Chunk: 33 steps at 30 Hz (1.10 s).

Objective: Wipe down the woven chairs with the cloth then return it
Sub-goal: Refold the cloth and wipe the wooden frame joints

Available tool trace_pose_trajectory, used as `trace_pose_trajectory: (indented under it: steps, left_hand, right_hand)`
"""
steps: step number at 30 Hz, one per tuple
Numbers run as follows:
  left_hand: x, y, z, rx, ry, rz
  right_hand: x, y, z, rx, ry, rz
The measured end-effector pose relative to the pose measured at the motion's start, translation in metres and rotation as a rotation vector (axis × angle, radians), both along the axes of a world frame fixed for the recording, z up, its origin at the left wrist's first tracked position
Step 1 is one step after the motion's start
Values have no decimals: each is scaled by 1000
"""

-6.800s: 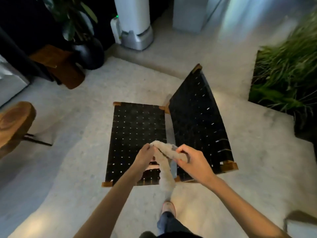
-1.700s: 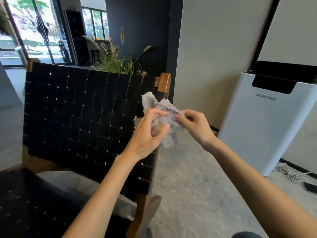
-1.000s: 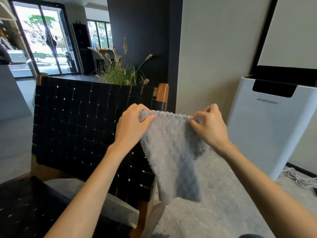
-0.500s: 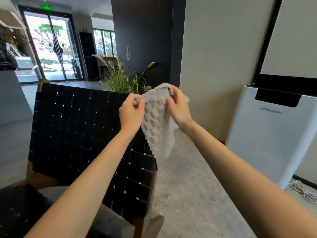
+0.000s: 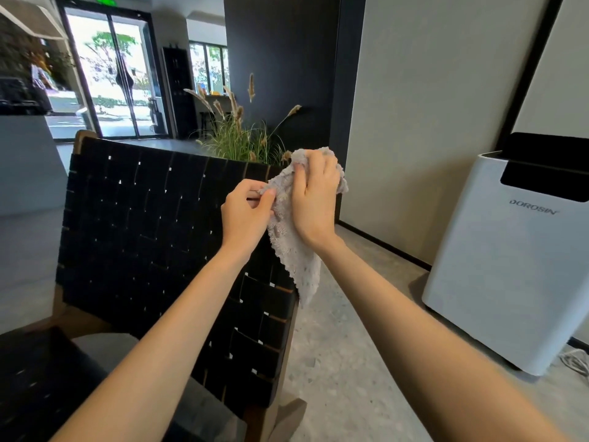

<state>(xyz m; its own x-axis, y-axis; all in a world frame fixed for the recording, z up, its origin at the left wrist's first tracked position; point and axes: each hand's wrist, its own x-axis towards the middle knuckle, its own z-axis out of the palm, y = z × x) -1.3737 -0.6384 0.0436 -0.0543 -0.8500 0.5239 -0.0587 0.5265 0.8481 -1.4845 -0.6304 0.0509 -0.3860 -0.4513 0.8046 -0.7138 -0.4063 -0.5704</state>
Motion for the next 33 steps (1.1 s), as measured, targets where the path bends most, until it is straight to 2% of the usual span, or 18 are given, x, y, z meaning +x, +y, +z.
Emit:
trace_pose_trajectory:
  steps: [2,4,7,12,14,21,26,30,33]
  left_hand:
    - [2,3,-6,-9,2,-3]
    - [4,5,-10,-1,8,-20]
    - [4,6,-10,-2,10,-18]
    - [-1,8,-2,-21,-2,4]
    - [-2,7,1,-24,2,5]
    - [-3,10,-16,-55,-82,47]
    - [2,20,-37,-133,-126,-15]
    - [4,29,-50,-184,-166,-24]
    - [8,34,-70,-208,-184,-1]
  right_hand:
    - [-6,3,1,20,194,-63]
    - [-15,7,7,55,302,-15]
    - [-15,6,19,41,181,96]
    - [-1,0,24,62,-191,79]
    - [2,-3,23,75,-259,46]
    - [11,5,-11,43,-172,-44]
    - [6,10,-32,-10,-120,-63]
    - [12,15,-60,-15,-190,-9]
    - [21,25,-113,32,-219,44]
